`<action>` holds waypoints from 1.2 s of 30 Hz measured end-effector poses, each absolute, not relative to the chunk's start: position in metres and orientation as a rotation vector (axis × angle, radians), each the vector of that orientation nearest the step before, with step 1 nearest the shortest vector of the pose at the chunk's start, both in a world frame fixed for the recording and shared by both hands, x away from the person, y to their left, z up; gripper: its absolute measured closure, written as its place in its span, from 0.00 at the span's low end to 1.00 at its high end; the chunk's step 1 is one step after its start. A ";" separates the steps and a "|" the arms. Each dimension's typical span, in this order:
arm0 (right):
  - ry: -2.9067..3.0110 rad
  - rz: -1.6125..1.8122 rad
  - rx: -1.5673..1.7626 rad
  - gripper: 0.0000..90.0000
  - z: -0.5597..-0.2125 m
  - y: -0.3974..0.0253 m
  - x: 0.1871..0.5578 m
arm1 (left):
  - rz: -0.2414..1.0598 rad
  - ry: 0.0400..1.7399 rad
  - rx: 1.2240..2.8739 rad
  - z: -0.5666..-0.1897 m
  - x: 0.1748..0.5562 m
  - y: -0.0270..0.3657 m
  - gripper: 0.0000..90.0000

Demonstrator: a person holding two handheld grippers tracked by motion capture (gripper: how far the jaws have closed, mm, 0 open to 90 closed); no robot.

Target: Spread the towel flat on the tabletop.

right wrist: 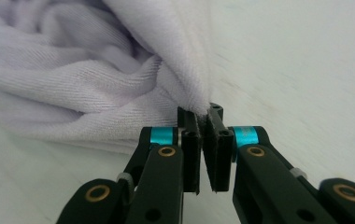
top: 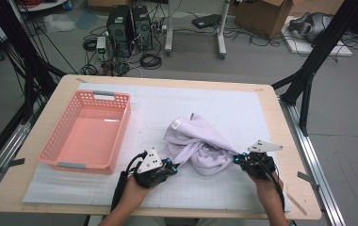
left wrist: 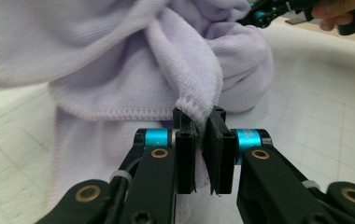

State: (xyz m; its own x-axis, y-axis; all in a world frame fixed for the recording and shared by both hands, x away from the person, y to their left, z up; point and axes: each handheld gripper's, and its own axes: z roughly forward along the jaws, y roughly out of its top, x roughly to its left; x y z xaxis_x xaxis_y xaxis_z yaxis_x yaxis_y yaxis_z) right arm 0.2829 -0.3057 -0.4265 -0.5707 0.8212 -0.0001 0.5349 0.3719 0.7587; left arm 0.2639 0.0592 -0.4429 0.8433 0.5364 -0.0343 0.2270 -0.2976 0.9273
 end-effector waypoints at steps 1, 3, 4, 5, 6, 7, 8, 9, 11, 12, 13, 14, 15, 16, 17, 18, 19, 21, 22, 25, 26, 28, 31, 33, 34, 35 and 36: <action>2.259 1.038 1.181 0.96 -0.426 -0.306 0.283 | 0.339 0.572 1.883 -0.443 0.264 0.059 0.92; 2.250 1.016 1.200 0.93 -0.426 -0.311 0.281 | 0.345 0.582 1.876 -0.442 0.265 0.061 0.92; 2.231 1.029 1.187 0.80 -0.421 -0.312 0.280 | 0.346 0.584 1.876 -0.442 0.265 0.063 0.92; 2.231 1.029 1.187 0.80 -0.421 -0.312 0.280 | 0.346 0.584 1.876 -0.442 0.265 0.063 0.92; 2.203 1.081 1.154 0.69 -0.412 -0.308 0.278 | 0.348 0.585 1.877 -0.442 0.266 0.062 0.92; 2.187 1.101 1.146 0.65 -0.408 -0.306 0.277 | 0.348 0.584 1.880 -0.443 0.266 0.062 0.92; 2.183 1.145 1.103 0.64 -0.403 -0.302 0.278 | 0.347 0.582 1.882 -0.443 0.266 0.061 0.92; 2.181 1.161 1.081 0.62 -0.400 -0.298 0.279 | 0.347 0.582 1.882 -0.443 0.266 0.061 0.92; 2.182 1.172 1.044 0.57 -0.396 -0.291 0.282 | 0.347 0.580 1.885 -0.443 0.266 0.061 0.92; 2.192 1.203 1.015 0.55 -0.392 -0.278 0.290 | 0.348 0.578 1.886 -0.444 0.266 0.060 0.92; 2.192 1.203 1.015 0.55 -0.392 -0.278 0.290 | 0.348 0.578 1.886 -0.444 0.266 0.060 0.92; 2.206 1.207 0.992 0.53 -0.392 -0.264 0.300 | 0.346 0.578 1.887 -0.444 0.266 0.061 0.92; 2.217 1.194 0.993 0.53 -0.393 -0.258 0.304 | 0.347 0.578 1.890 -0.444 0.266 0.061 0.92; 2.230 1.158 0.982 0.58 -0.396 -0.249 0.311 | 0.347 0.580 1.890 -0.444 0.266 0.062 0.92; 2.250 1.111 0.977 0.76 -0.398 -0.244 0.315 | 0.348 0.581 1.887 -0.444 0.266 0.062 0.92; 2.261 1.061 0.967 0.89 -0.400 -0.242 0.317 | 0.349 0.585 1.887 -0.444 0.267 0.063 0.92; 2.256 1.012 0.973 0.93 -0.401 -0.242 0.319 | 0.349 0.585 1.887 -0.444 0.267 0.063 0.92; 2.220 1.009 1.016 0.94 -0.400 -0.252 0.320 | 0.350 0.590 1.885 -0.444 0.267 0.065 0.92; 2.180 1.013 1.040 0.94 -0.397 -0.263 0.318 | 0.350 0.592 1.886 -0.444 0.267 0.066 0.92; 2.133 1.005 1.099 0.94 -0.395 -0.282 0.313 | 0.351 0.599 1.885 -0.444 0.267 0.068 0.92; 2.110 0.974 1.150 0.94 -0.396 -0.302 0.308 | 0.355 0.606 1.886 -0.445 0.268 0.068 0.92; 2.104 0.949 1.198 0.94 -0.402 -0.319 0.301 | 0.356 0.610 1.887 -0.445 0.268 0.068 0.92; 2.131 0.925 1.249 0.93 -0.414 -0.338 0.287 | 0.361 0.620 1.888 -0.445 0.269 0.070 0.92; 2.150 0.928 1.268 0.92 -0.418 -0.343 0.282 | 0.360 0.625 1.883 -0.446 0.269 0.071 0.92; 2.175 0.938 1.277 0.81 -0.424 -0.348 0.275 | 0.361 0.630 1.877 -0.446 0.270 0.071 0.92; 2.171 0.941 1.286 0.76 -0.425 -0.349 0.273 | 0.361 0.630 1.877 -0.446 0.270 0.071 0.92; 2.161 0.955 1.282 0.71 -0.424 -0.350 0.271 | 0.364 0.635 1.874 -0.446 0.270 0.071 0.91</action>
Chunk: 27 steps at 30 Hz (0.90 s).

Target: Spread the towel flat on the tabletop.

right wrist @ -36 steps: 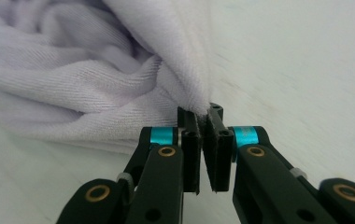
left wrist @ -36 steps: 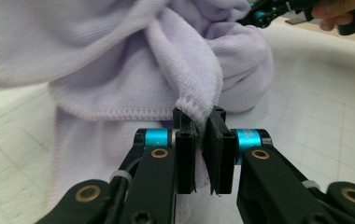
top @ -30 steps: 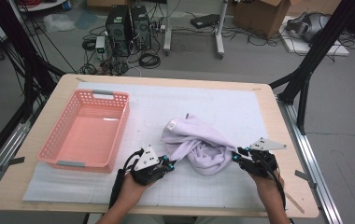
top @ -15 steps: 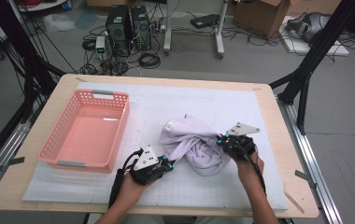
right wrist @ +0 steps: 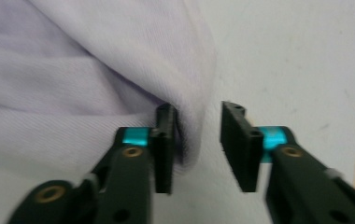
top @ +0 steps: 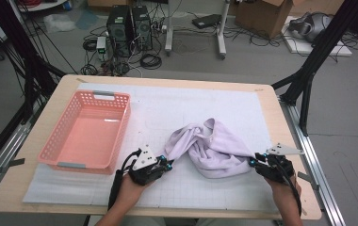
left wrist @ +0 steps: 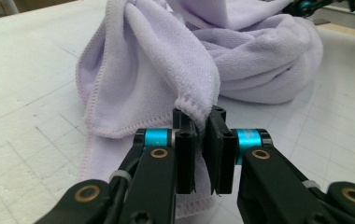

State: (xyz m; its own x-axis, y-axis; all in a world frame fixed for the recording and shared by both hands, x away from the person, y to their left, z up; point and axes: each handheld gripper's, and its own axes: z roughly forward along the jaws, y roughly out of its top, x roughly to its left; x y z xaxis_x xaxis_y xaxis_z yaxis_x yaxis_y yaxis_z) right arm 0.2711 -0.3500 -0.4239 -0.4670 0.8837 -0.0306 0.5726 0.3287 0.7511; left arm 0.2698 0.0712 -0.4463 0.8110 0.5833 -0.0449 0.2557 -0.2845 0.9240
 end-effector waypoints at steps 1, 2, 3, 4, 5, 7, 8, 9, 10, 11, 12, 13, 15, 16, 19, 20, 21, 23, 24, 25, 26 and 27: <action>2.138 0.995 1.281 0.64 -0.421 -0.350 0.270 | 0.376 0.656 1.865 -0.446 0.271 0.072 0.87; 2.116 1.034 1.276 0.58 -0.416 -0.349 0.270 | 0.381 0.672 1.860 -0.446 0.271 0.072 0.80; 2.116 1.034 1.276 0.58 -0.416 -0.349 0.270 | 0.381 0.672 1.860 -0.446 0.271 0.072 0.72; 2.088 1.114 1.242 0.53 -0.407 -0.342 0.273 | 0.389 0.698 1.862 -0.446 0.273 0.072 0.64; 2.088 1.114 1.242 0.53 -0.407 -0.342 0.273 | 0.389 0.698 1.862 -0.446 0.273 0.072 0.60; 2.120 1.167 1.151 0.51 -0.398 -0.320 0.282 | 0.384 0.731 1.854 -0.447 0.275 0.072 0.53; 2.147 1.172 1.119 0.51 -0.397 -0.310 0.286 | 0.384 0.731 1.854 -0.447 0.275 0.072 0.53; 2.181 1.161 1.088 0.52 -0.398 -0.298 0.291 | 0.383 0.730 1.855 -0.447 0.276 0.073 0.53; 2.204 1.150 1.072 0.53 -0.400 -0.289 0.296 | 0.379 0.732 1.853 -0.447 0.276 0.073 0.54; 2.227 1.137 1.072 0.55 -0.404 -0.282 0.301 | 0.371 0.729 1.854 -0.447 0.276 0.073 0.56; 2.260 1.101 1.080 0.57 -0.409 -0.276 0.306 | 0.367 0.728 1.859 -0.447 0.276 0.073 0.57; 2.282 1.061 1.088 0.59 -0.413 -0.273 0.310 | 0.361 0.731 1.857 -0.447 0.276 0.072 0.56; 2.320 1.004 1.090 0.65 -0.419 -0.269 0.314 | 0.362 0.733 1.861 -0.448 0.277 0.072 0.55; 2.383 0.914 1.074 0.81 -0.429 -0.268 0.316 | 0.361 0.736 1.860 -0.448 0.277 0.072 0.55; 2.364 0.942 1.072 0.93 -0.427 -0.275 0.310 | 0.356 0.741 1.861 -0.448 0.277 0.072 0.57; 2.322 0.998 1.104 0.94 -0.422 -0.288 0.301 | 0.362 0.733 1.860 -0.448 0.277 0.072 0.60; 2.303 1.013 1.112 0.94 -0.421 -0.293 0.297 | 0.363 0.724 1.865 -0.447 0.276 0.072 0.63; 2.269 1.025 1.127 0.94 -0.418 -0.309 0.284 | 0.379 0.717 1.871 -0.447 0.275 0.071 0.68; 2.257 1.020 1.150 0.94 -0.417 -0.320 0.276 | 0.379 0.715 1.872 -0.447 0.275 0.070 0.70; 2.257 1.020 1.150 0.94 -0.417 -0.320 0.276 | 0.379 0.715 1.872 -0.447 0.275 0.070 0.72; 2.237 1.002 1.173 0.94 -0.416 -0.337 0.263 | 0.379 0.713 1.872 -0.447 0.275 0.070 0.75; 2.225 0.995 1.189 0.94 -0.417 -0.345 0.257 | 0.382 0.712 1.874 -0.448 0.275 0.070 0.76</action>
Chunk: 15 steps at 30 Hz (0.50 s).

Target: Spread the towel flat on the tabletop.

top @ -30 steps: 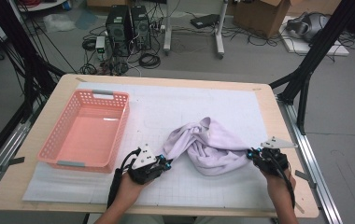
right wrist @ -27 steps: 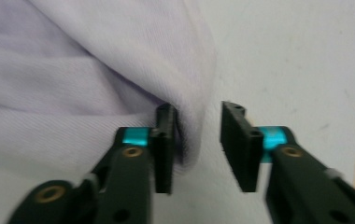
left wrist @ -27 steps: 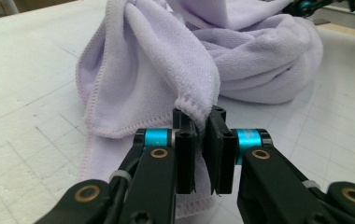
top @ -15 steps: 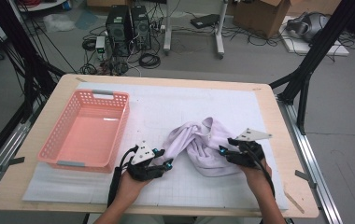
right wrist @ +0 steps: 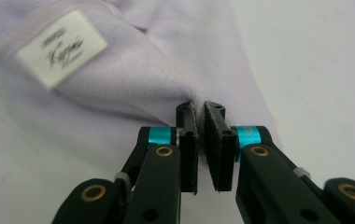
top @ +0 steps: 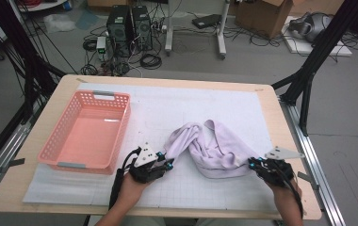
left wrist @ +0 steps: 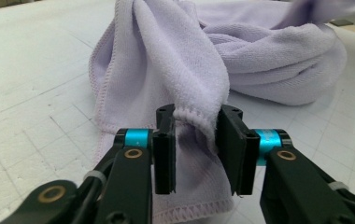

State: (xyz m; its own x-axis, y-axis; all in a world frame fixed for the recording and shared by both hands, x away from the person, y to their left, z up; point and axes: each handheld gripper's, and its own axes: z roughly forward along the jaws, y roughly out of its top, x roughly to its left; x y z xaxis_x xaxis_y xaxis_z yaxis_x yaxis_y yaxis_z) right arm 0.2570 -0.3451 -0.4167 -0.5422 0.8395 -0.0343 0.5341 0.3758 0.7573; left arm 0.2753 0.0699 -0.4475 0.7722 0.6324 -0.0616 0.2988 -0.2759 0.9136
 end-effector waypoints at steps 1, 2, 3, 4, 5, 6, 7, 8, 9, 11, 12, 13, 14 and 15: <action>2.217 0.986 1.214 0.94 -0.417 -0.352 0.251 | 0.380 0.712 1.875 -0.447 0.275 0.070 0.78; 2.216 0.975 1.227 0.94 -0.418 -0.358 0.247 | 0.380 0.712 1.875 -0.447 0.275 0.070 0.81; 2.210 0.964 1.243 0.93 -0.419 -0.363 0.243 | 0.382 0.709 1.874 -0.447 0.275 0.070 0.82; 2.209 0.954 1.244 0.93 -0.420 -0.367 0.241 | 0.382 0.709 1.874 -0.447 0.275 0.070 0.84; 2.203 0.946 1.253 0.92 -0.420 -0.370 0.238 | 0.387 0.698 1.880 -0.447 0.274 0.070 0.85; 2.191 0.941 1.254 0.89 -0.418 -0.372 0.236 | 0.388 0.696 1.880 -0.447 0.274 0.069 0.85; 2.172 0.949 1.253 0.86 -0.415 -0.374 0.235 | 0.388 0.697 1.881 -0.447 0.274 0.069 0.86; 2.147 0.957 1.251 0.83 -0.413 -0.374 0.235 | 0.388 0.697 1.881 -0.447 0.274 0.069 0.86; 2.084 0.981 1.242 0.80 -0.406 -0.375 0.235 | 0.383 0.696 1.880 -0.447 0.275 0.069 0.86; 2.016 1.016 1.241 0.79 -0.396 -0.373 0.238 | 0.380 0.698 1.877 -0.447 0.275 0.070 0.86; 2.016 1.016 1.241 0.79 -0.396 -0.373 0.238 | 0.380 0.698 1.877 -0.447 0.275 0.070 0.86; 2.001 1.054 1.224 0.75 -0.389 -0.367 0.247 | 0.377 0.699 1.876 -0.447 0.275 0.070 0.86; 2.016 1.052 1.216 0.72 -0.387 -0.362 0.251 | 0.377 0.698 1.876 -0.447 0.275 0.070 0.86; 2.051 1.044 1.191 0.69 -0.386 -0.352 0.260 | 0.377 0.699 1.876 -0.447 0.275 0.070 0.86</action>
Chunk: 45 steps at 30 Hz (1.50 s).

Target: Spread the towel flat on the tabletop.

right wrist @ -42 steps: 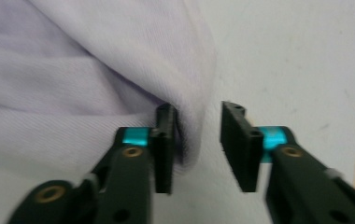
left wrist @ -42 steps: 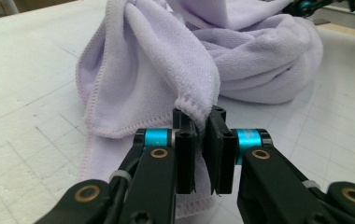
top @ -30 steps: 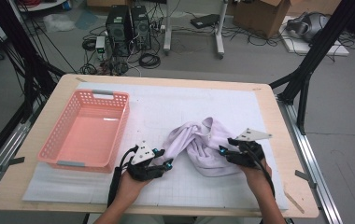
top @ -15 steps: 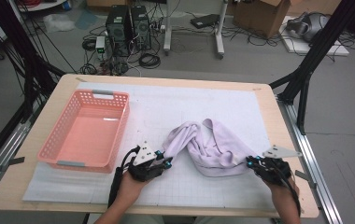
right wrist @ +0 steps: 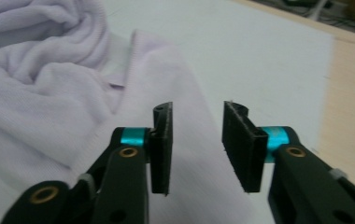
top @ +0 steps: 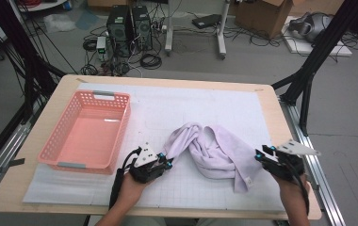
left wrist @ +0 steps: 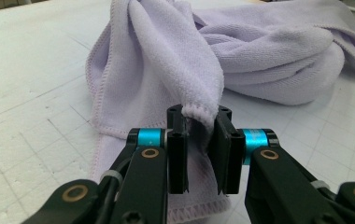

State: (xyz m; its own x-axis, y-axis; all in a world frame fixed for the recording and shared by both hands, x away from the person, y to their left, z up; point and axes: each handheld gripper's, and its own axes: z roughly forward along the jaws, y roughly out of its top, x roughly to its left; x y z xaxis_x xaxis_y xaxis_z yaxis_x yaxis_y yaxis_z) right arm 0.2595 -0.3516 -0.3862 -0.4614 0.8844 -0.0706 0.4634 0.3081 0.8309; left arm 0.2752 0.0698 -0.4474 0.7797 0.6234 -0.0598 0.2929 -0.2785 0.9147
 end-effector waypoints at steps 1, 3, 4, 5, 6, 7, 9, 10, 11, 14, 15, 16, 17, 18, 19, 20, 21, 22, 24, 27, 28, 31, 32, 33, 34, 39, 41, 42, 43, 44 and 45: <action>2.087 1.041 1.179 0.66 -0.387 -0.342 0.267 | 0.374 0.698 1.875 -0.447 0.275 0.070 0.86; 2.145 1.030 1.156 0.60 -0.392 -0.326 0.280 | 0.375 0.698 1.875 -0.447 0.275 0.070 0.86; 2.175 1.027 1.150 0.58 -0.396 -0.317 0.288 | 0.373 0.697 1.873 -0.447 0.275 0.070 0.87; 2.175 1.027 1.150 0.58 -0.396 -0.317 0.288 | 0.373 0.697 1.873 -0.447 0.275 0.070 0.87; 2.255 1.026 1.132 0.58 -0.406 -0.298 0.304 | 0.374 0.697 1.873 -0.447 0.275 0.071 0.87; 2.287 1.012 1.126 0.58 -0.411 -0.292 0.309 | 0.374 0.697 1.873 -0.447 0.275 0.071 0.88; 2.373 0.917 1.106 0.59 -0.422 -0.278 0.318 | 0.377 0.692 1.874 -0.447 0.275 0.072 0.88; 2.407 0.836 1.081 0.65 -0.428 -0.273 0.322 | 0.379 0.692 1.874 -0.447 0.275 0.073 0.88; 2.407 0.836 1.081 0.65 -0.428 -0.273 0.322 | 0.379 0.692 1.874 -0.447 0.275 0.073 0.89; 2.370 0.779 1.126 0.92 -0.427 -0.287 0.321 | 0.381 0.698 1.870 -0.447 0.275 0.076 0.89; 2.365 0.780 1.145 0.93 -0.427 -0.293 0.320 | 0.381 0.698 1.870 -0.447 0.275 0.076 0.89; 2.334 0.758 1.176 0.93 -0.428 -0.303 0.317 | 0.376 0.701 1.867 -0.447 0.275 0.077 0.89; 2.334 0.758 1.176 0.93 -0.428 -0.303 0.317 | 0.376 0.701 1.867 -0.447 0.275 0.077 0.89; 2.274 0.757 1.230 0.94 -0.427 -0.322 0.311 | 0.380 0.705 1.866 -0.446 0.274 0.078 0.89; 2.242 0.755 1.251 0.94 -0.426 -0.328 0.309 | 0.380 0.705 1.866 -0.446 0.274 0.078 0.89; 2.200 0.741 1.273 0.94 -0.424 -0.338 0.305 | 0.388 0.711 1.859 -0.446 0.275 0.079 0.89; 2.177 0.733 1.291 0.94 -0.423 -0.343 0.302 | 0.388 0.711 1.859 -0.446 0.275 0.079 0.89; 2.149 0.707 1.316 0.93 -0.421 -0.351 0.300 | 0.392 0.715 1.856 -0.445 0.275 0.080 0.89; 2.116 0.676 1.357 0.93 -0.418 -0.360 0.296 | 0.398 0.720 1.854 -0.445 0.276 0.081 0.89; 2.101 0.652 1.393 0.91 -0.416 -0.367 0.293 | 0.401 0.725 1.850 -0.444 0.277 0.083 0.89; 2.077 0.689 1.405 0.75 -0.411 -0.368 0.292 | 0.399 0.730 1.842 -0.444 0.277 0.083 0.89; 2.060 0.847 1.332 0.63 -0.401 -0.358 0.293 | 0.390 0.723 1.836 -0.445 0.278 0.084 0.89; 2.060 0.847 1.332 0.63 -0.401 -0.358 0.293 | 0.390 0.722 1.832 -0.445 0.278 0.084 0.89; 2.092 0.947 1.293 0.58 -0.396 -0.345 0.299 | 0.391 0.721 1.831 -0.445 0.278 0.083 0.89; 2.116 0.979 1.269 0.57 -0.396 -0.336 0.304 | 0.390 0.722 1.833 -0.445 0.278 0.083 0.89; 2.302 0.973 1.162 0.62 -0.405 -0.289 0.327 | 0.392 0.720 1.834 -0.445 0.278 0.083 0.89; 2.346 0.921 1.122 0.64 -0.410 -0.277 0.331 | 0.390 0.721 1.834 -0.445 0.278 0.084 0.89; 2.436 0.863 1.120 0.65 -0.423 -0.265 0.336 | 0.387 0.724 1.826 -0.445 0.278 0.084 0.89; 2.436 0.863 1.120 0.65 -0.423 -0.265 0.336 | 0.387 0.724 1.826 -0.445 0.278 0.084 0.89; 2.462 0.895 1.155 0.65 -0.431 -0.263 0.336 | 0.391 0.723 1.826 -0.445 0.278 0.085 0.89; 2.453 0.922 1.164 0.66 -0.433 -0.266 0.336 | 0.391 0.723 1.826 -0.445 0.278 0.085 0.89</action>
